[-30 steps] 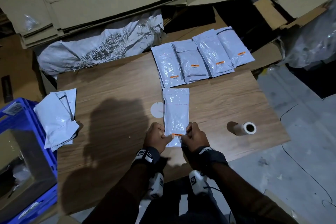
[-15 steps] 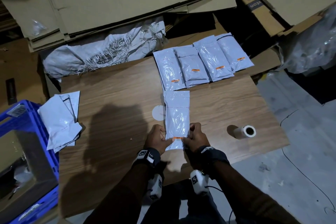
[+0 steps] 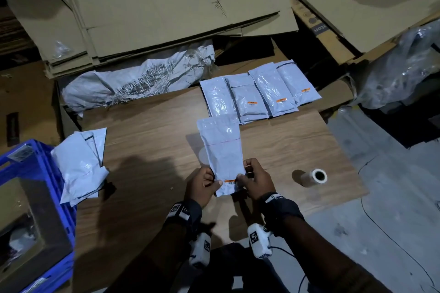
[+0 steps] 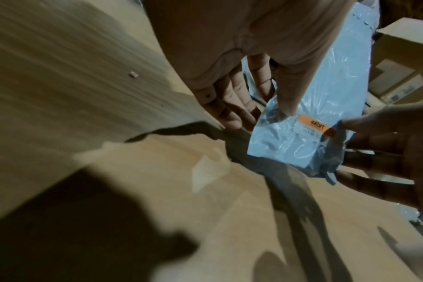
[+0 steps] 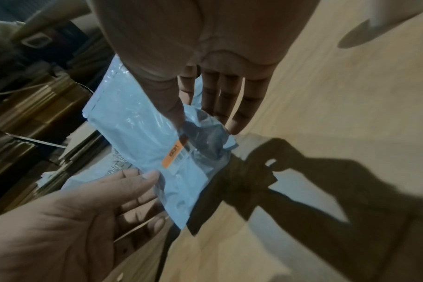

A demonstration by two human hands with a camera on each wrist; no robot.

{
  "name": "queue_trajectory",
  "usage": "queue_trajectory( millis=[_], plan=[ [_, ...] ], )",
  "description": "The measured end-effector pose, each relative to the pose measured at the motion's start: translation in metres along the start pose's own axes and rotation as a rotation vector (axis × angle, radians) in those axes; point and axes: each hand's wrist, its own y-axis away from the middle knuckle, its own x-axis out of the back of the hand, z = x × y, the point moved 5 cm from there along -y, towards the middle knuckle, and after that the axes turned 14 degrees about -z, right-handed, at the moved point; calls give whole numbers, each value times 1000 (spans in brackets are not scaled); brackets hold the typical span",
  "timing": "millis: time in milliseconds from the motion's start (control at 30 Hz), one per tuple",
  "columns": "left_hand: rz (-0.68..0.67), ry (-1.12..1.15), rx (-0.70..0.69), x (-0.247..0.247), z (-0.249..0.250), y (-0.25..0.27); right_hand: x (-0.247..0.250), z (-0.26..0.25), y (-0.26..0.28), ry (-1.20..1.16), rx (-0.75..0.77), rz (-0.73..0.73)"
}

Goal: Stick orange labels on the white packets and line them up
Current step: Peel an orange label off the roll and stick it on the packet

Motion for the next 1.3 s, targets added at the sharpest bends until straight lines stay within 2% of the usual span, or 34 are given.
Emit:
queue_trajectory(
  millis=[300, 500, 700, 800, 967, 1167, 1300],
  plan=[
    [79, 145, -96, 32, 59, -32, 33, -50, -32, -75, 90, 167],
    [135, 174, -76, 42, 84, -68, 60, -69, -78, -53, 130, 207],
    [178, 34, -58, 51, 92, -114, 69, -70, -137, 31, 140, 131],
    [180, -28, 5, 52, 95, -140, 72, -70, -158, 87, 104, 64],
    [197, -117, 94, 52, 88, -170, 66, -59, -173, 224, 128, -53],
    [236, -143, 92, 47, 76, -179, 61, -51, -183, 412, 136, -146],
    [199, -146, 65, 46, 70, -184, 60, -51, -191, 457, 119, -192]
  ],
)
